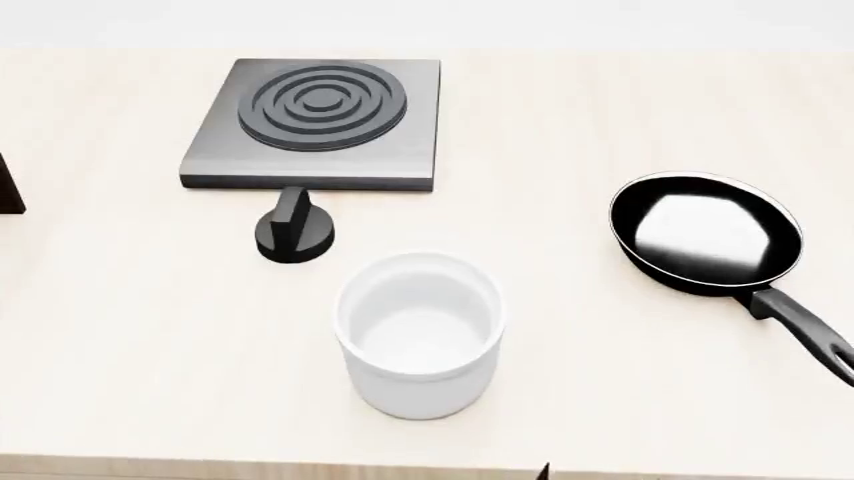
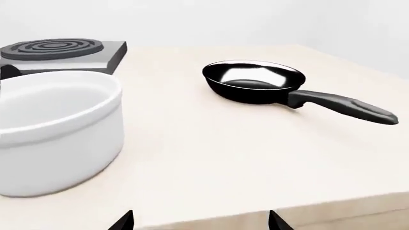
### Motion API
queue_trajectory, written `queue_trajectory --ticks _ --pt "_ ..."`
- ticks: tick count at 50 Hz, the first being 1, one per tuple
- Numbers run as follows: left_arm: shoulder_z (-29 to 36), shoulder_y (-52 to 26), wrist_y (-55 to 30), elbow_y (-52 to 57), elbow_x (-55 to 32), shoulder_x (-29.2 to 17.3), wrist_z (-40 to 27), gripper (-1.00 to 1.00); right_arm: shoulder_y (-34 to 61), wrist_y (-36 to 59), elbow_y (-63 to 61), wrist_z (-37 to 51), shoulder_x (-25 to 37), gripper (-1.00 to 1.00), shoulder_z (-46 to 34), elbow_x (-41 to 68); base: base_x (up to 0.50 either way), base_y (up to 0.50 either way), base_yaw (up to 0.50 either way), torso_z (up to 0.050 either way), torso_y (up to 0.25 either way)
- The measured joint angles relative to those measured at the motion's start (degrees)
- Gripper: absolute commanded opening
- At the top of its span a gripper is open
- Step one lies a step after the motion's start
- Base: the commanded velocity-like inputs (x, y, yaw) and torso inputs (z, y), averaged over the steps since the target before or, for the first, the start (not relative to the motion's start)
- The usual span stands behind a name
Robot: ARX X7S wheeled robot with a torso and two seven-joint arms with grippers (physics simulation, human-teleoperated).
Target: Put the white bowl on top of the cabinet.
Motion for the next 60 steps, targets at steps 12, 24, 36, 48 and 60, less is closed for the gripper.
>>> queue_trajectory --ticks 12,24,36,48,60 --pt "0.98 0.27 0.89 -0.63 -0.62 -0.74 -1.01 1.0 -0.3 9.26 -14.67 2.24 2.8 1.0 -1.04 -0.8 0.0 0.0 0.0 0.0 0.0" --pt "1.91 0.38 1.58 -1.19 -1.27 -1.32 -1.51 1.0 -1.89 13.3 -27.6 2.09 4.77 1.0 -0.58 2.05 0.0 0.01 0.0 0.0 0.0" --pt "2.73 0.38 2.12 -1.77 -1.68 -1.77 -1.88 1.0 -2.72 14.36 -33.93 2.98 5.83 1.0 -1.09 2.83 0.02 0.48 0.0 0.0 0.0" --pt "3.29 0.51 2.52 -2.04 -1.88 -2.22 -2.33 1.0 -2.8 15.51 -37.16 3.84 6.59 1.0 -1.8 3.43 0.03 0.5 0.0 0.0 0.0" --pt "3.74 0.69 2.89 -2.22 -2.12 -2.58 -2.68 1.0 -2.82 15.6 -38.05 4.51 7.09 1.0 -2.17 4.0 0.03 0.5 0.0 0.0 0.0"
